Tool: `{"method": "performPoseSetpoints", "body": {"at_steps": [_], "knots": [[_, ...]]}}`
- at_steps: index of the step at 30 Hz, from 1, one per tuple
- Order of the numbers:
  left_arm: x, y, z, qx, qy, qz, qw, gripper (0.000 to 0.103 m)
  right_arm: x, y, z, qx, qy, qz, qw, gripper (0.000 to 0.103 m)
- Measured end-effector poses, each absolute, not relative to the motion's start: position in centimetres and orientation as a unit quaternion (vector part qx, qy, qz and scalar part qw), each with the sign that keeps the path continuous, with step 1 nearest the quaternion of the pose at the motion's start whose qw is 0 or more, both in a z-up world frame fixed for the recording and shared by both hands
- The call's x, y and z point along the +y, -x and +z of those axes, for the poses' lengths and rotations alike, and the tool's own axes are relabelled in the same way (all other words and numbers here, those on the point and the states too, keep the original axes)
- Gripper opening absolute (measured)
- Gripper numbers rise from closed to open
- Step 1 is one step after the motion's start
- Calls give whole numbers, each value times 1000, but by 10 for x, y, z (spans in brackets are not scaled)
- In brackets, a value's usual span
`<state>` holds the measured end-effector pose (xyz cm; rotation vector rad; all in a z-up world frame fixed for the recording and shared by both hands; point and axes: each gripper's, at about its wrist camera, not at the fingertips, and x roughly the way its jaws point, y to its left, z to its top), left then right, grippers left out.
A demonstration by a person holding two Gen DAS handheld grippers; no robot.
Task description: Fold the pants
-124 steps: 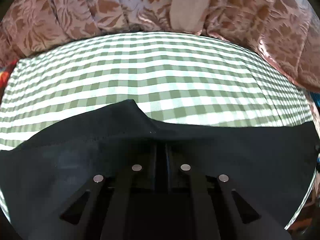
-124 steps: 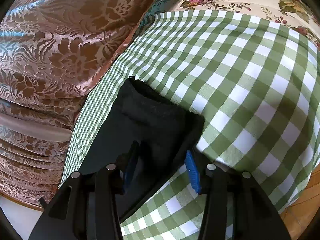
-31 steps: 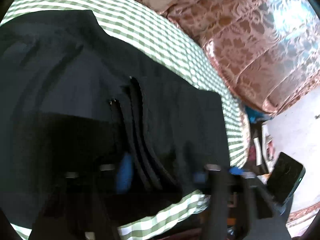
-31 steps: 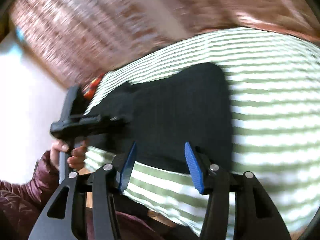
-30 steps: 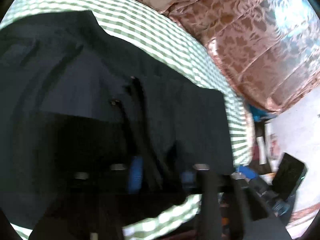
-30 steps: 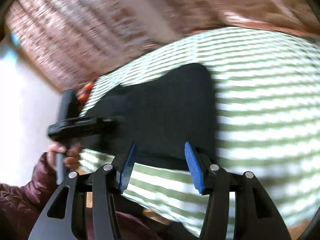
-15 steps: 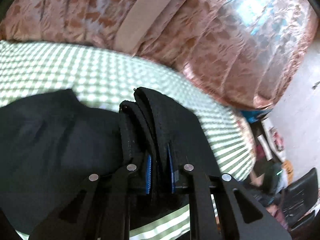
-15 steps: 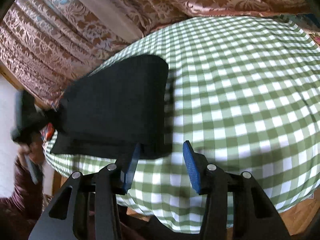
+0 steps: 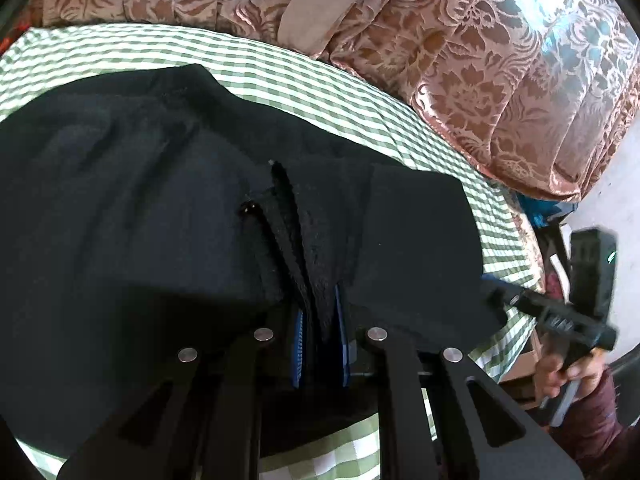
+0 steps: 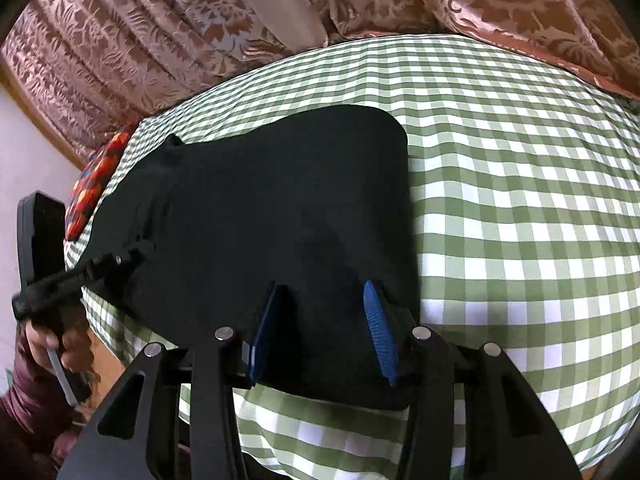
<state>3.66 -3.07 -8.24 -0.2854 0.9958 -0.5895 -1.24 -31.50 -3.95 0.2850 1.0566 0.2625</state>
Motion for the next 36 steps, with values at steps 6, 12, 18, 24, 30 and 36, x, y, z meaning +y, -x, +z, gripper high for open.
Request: {"method": "performPoseSetpoints", "body": {"at_steps": [6,12,18,24,30,36], "knots": [[-24,-28,-76,461,143,-273,832,18,-294,-9,-7,469,-120,163,860,44],[-18,-16,-73,454,129,-265,841,18,-214,-57,-6,464,-80,245,848,44],[-29,-1,-77,448,68,-252,855,18,-146,-85,-43,506,-32,308,805,45],[-27,-3,-87,441,62,-237,863,18,-151,-85,-70,480,-45,305,821,45],[-30,0,-79,437,60,-213,872,22,-161,-78,-57,472,-81,302,824,45],[-29,11,-69,416,43,-193,887,30,-180,-60,-30,456,-124,299,829,52]]}}
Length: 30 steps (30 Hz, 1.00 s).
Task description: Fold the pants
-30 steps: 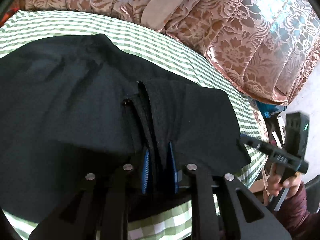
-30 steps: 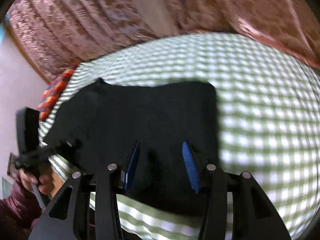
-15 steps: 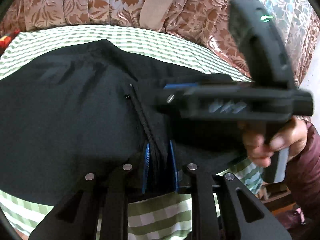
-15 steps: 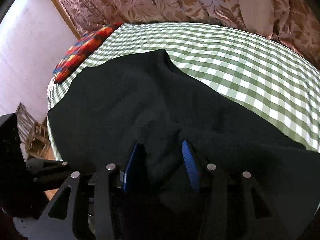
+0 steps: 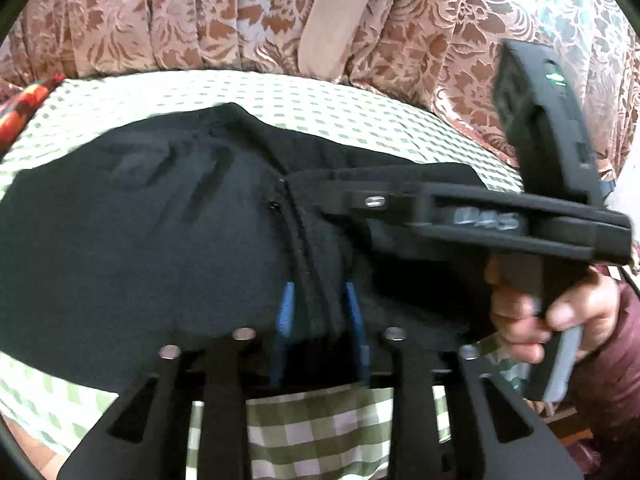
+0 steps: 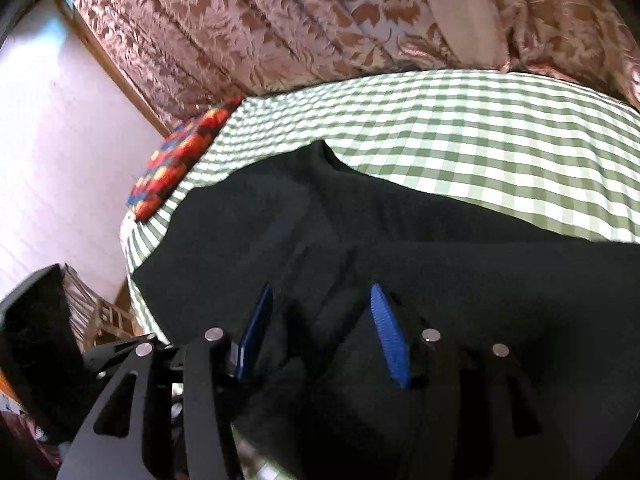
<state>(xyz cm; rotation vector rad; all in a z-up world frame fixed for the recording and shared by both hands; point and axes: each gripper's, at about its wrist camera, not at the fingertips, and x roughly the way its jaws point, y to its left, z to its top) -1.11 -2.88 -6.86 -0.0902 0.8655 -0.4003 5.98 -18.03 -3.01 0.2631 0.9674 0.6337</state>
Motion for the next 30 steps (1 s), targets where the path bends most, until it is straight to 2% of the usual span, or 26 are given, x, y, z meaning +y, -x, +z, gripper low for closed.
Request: {"method": "performPoseSetpoints", "body": {"at_steps": [3,6,10,18,21,30], "knots": [[-26,13,-66,414,46,-187,890,30,-191,-44,-20,447,-133,297,833,50],[-23,16,-64,408,43,-181,894,30,-196,-25,-12,446,-123,298,835,38],[-21,18,-63,405,37,-174,897,30,-196,-6,-11,448,-113,305,833,29],[-13,20,-63,398,41,-155,903,30,-175,0,-38,480,-105,317,812,20],[-6,19,-65,400,46,-142,904,30,-162,2,-55,490,-87,308,811,20],[16,16,-73,408,64,-100,905,30,-159,5,-56,483,-70,303,819,20]]}}
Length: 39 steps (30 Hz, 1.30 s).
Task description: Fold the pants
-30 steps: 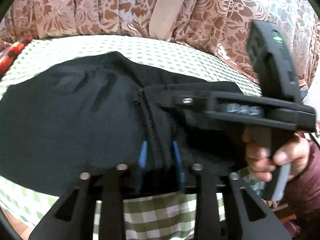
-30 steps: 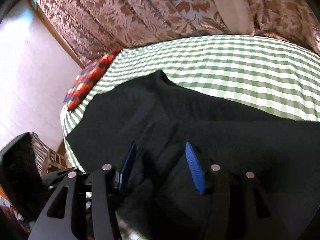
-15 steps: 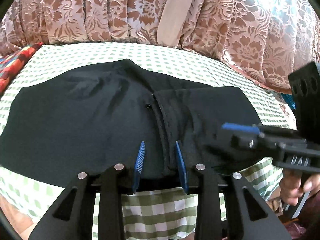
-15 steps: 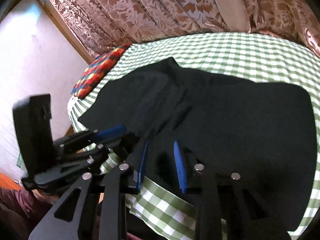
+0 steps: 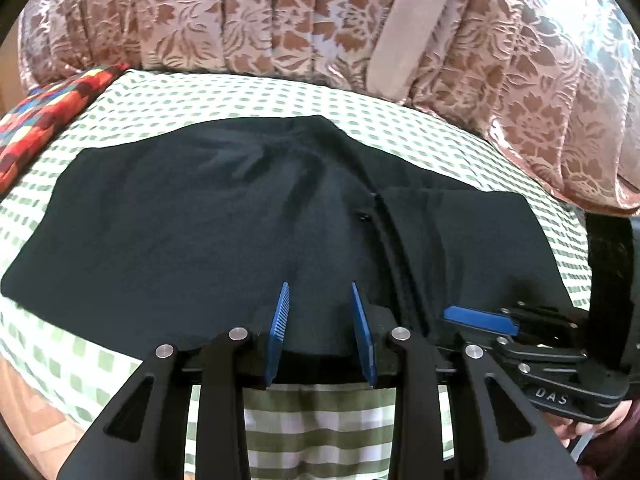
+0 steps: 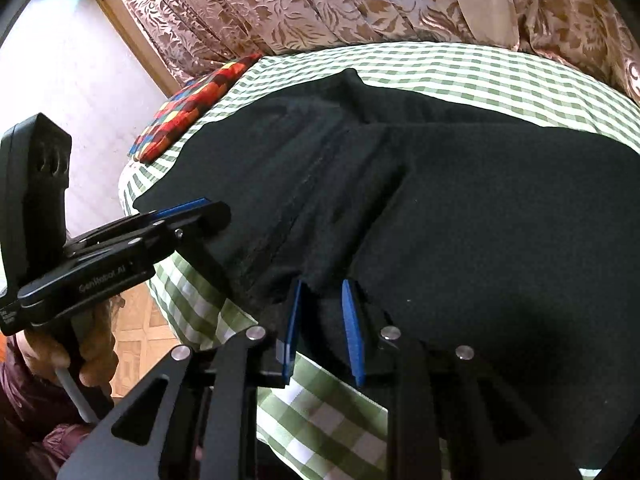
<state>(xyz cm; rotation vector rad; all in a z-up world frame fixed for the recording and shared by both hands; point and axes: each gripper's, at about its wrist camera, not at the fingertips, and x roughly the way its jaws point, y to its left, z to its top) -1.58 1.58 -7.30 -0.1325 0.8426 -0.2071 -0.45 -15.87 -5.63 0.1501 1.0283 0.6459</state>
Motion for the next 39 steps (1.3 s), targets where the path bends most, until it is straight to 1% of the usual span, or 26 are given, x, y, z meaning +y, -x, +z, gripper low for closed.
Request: {"method": "performPoseSetpoints", "body": {"at_steps": [7,11,12,14,15,16,17,18,21,24,28,31,38,39], "knots": [[41,20,-76,416,82,-71,903,31,-164,2,-58,488,-98,307,811,21],[70,26,-79,422,127,-50,896,31,-167,3,-58,485,-109,309,811,22],[81,28,-80,423,147,-46,893,31,-167,3,-58,483,-111,310,811,23],[105,35,-81,415,194,-47,888,31,-169,4,-58,479,-122,315,810,29],[121,38,-78,410,219,-42,884,31,-169,5,-58,477,-128,319,809,34],[132,40,-75,407,237,-41,881,39,-168,6,-58,475,-131,322,809,38],[151,43,-73,399,273,-40,874,42,-166,7,-57,473,-130,322,810,39],[167,47,-72,389,301,-30,870,43,-165,8,-56,472,-127,323,810,42],[214,60,-72,363,372,11,854,43,-160,10,-53,467,-129,336,808,61],[245,67,-79,353,430,42,830,43,-150,15,-51,461,-97,335,816,68],[270,67,-94,354,478,70,801,43,-142,21,-50,456,-68,331,823,70],[285,64,-104,347,508,89,783,43,-143,21,-51,456,-68,330,824,70],[295,51,-110,349,508,108,780,43,-142,21,-51,455,-59,328,826,71],[295,49,-110,350,505,111,781,39,-141,22,-51,455,-57,327,826,71]]}}
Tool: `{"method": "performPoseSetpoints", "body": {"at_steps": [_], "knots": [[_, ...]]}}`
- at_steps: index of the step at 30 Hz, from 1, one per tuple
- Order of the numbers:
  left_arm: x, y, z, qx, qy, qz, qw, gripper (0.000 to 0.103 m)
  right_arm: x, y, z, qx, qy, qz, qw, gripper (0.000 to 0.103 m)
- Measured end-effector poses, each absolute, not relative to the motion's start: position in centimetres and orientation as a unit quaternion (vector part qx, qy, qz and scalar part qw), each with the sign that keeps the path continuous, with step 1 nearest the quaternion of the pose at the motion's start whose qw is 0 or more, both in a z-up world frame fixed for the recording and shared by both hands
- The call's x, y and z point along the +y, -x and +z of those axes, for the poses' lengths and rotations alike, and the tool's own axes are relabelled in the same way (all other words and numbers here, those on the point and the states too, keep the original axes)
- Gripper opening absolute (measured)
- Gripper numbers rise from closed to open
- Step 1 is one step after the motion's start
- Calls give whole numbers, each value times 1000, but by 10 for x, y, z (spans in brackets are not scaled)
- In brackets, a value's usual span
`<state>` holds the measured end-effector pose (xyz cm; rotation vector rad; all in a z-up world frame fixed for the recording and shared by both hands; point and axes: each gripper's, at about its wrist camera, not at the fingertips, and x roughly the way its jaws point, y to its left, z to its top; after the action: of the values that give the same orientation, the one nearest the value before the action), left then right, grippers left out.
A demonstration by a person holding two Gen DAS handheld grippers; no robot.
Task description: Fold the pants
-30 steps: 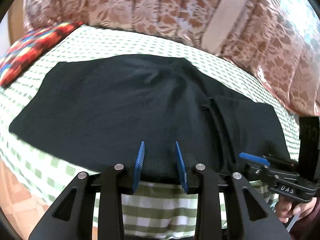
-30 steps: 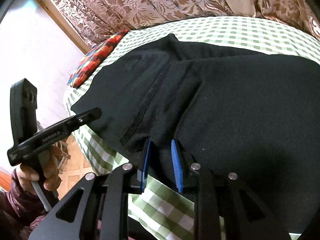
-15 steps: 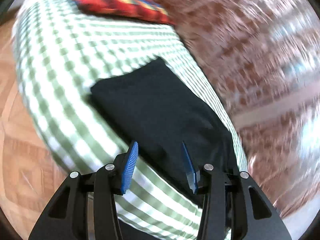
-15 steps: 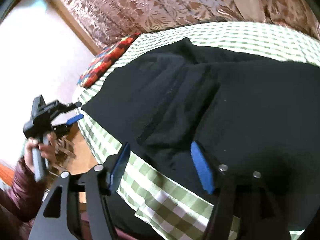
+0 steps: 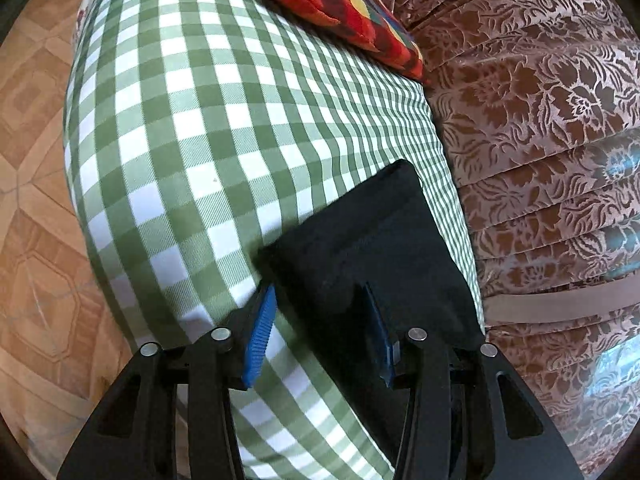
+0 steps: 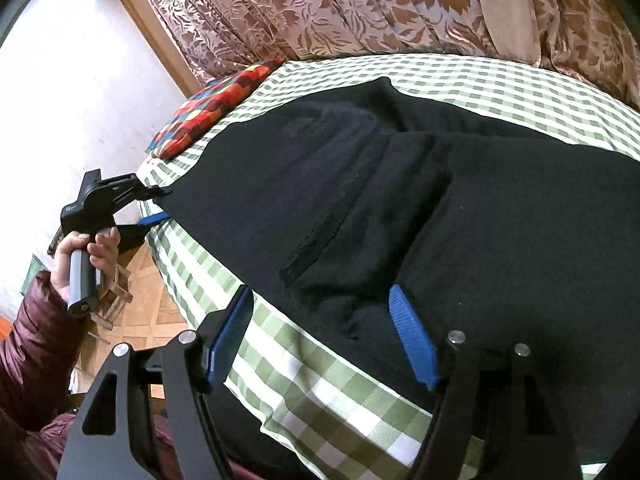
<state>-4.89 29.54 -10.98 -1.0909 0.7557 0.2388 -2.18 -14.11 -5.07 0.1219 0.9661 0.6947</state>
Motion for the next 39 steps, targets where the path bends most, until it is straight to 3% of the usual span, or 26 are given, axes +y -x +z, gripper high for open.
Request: {"method": "performPoseSetpoints", "body": {"at_steps": [4,6,13,18,22,33,35,36,38,39], "knots": [[295,41,-110,360,486,123,787,15,-139,24,-48,452,-47,325,829,74],[290,41,-102,354,468,122,801,12,-139,27,-45,449,-41,323,832,74],[235,37,-31,296,341,42,891,12,-154,33,-23,418,-67,321,847,75],[157,29,2,291,220,-47,930,12,-170,26,-2,411,-135,340,835,92],[103,28,3,295,140,-98,940,12,-171,7,14,412,-195,371,809,98],[38,40,-7,302,44,-166,938,12,-119,-88,5,470,-285,390,739,97],[36,42,-8,306,40,-170,936,12,-107,-101,0,481,-276,387,737,90],[35,44,-7,305,37,-172,936,12,-97,-109,-2,492,-261,385,736,79],[31,45,-7,303,32,-177,936,12,-83,-115,-4,503,-227,377,744,47],[30,46,-6,302,28,-180,936,12,-76,-116,-2,503,-207,376,750,19]]}}
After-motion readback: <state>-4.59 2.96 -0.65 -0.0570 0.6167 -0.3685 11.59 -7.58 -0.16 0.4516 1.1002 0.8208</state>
